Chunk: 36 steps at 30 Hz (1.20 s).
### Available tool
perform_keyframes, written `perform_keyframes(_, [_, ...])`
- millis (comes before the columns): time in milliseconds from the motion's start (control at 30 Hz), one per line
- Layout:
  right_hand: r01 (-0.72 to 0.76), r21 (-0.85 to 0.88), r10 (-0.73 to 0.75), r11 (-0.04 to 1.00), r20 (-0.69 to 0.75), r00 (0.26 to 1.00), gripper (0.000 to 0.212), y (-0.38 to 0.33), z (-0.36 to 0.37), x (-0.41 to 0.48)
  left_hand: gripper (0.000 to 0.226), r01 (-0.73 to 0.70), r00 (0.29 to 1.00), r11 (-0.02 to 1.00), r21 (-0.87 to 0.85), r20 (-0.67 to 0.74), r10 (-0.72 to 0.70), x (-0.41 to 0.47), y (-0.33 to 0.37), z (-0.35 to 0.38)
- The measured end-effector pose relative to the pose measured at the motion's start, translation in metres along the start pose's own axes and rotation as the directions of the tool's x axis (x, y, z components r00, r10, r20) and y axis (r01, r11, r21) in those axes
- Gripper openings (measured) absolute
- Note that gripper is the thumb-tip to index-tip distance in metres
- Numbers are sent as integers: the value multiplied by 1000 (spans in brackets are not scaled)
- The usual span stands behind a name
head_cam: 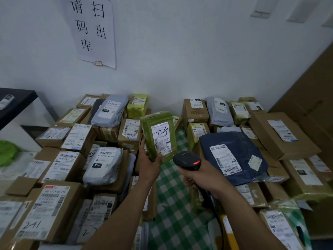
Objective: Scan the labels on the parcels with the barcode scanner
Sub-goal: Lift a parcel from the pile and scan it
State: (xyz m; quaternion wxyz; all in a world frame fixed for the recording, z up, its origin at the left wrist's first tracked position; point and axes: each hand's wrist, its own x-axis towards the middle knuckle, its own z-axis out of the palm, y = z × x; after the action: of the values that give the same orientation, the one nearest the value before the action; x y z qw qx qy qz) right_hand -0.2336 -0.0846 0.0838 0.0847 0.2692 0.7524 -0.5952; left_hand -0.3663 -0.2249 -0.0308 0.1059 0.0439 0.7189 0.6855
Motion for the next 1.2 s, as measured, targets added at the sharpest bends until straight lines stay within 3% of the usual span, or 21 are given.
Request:
perform_keyframes(167, [8, 19, -9, 1000, 1, 1000, 25, 3, -2, 3, 88, 34, 999, 999, 2, 13, -34, -1, 2, -1])
perform_keyframes(300, [54, 98, -49, 994, -54, 997, 35, 8, -5, -2, 81, 79, 996, 997, -4, 28, -79, -18, 9, -9])
perform_keyframes(433, [80, 167, -56, 983, -147, 988, 38, 26, -6, -11, 74, 158, 975, 985, 76, 145, -167, -65, 11, -16])
perform_keyframes(633, [29, 146, -5, 989, -159, 987, 32, 61, 1, -21, 89, 305, 899, 905, 297, 222, -377, -124, -35, -16])
perform_keyframes(800, [-38, 156, 62, 987, -149, 987, 36, 84, 7, -26, 92, 369, 777, 841, 396, 365, -513, -155, -52, -15])
perform_keyframes(933, [-61, 128, 80, 990, -148, 986, 42, 97, 11, -28, 89, 397, 696, 765, 506, 378, -611, -169, -73, -16])
perform_keyframes(1067, [-77, 133, 93, 988, -124, 988, 34, 100, 9, -33, 92, 246, 684, 647, 722, 344, -643, -165, -89, -14])
perform_keyframes(1133, [-81, 151, 101, 985, -127, 987, 35, 100, 8, -34, 86, 101, 742, 538, 837, 297, -601, -161, -90, -11])
perform_keyframes(1200, [-93, 161, 114, 982, -127, 985, 36, 101, 6, -33, 61, -57, 854, 451, 891, 278, -441, -152, -81, -4])
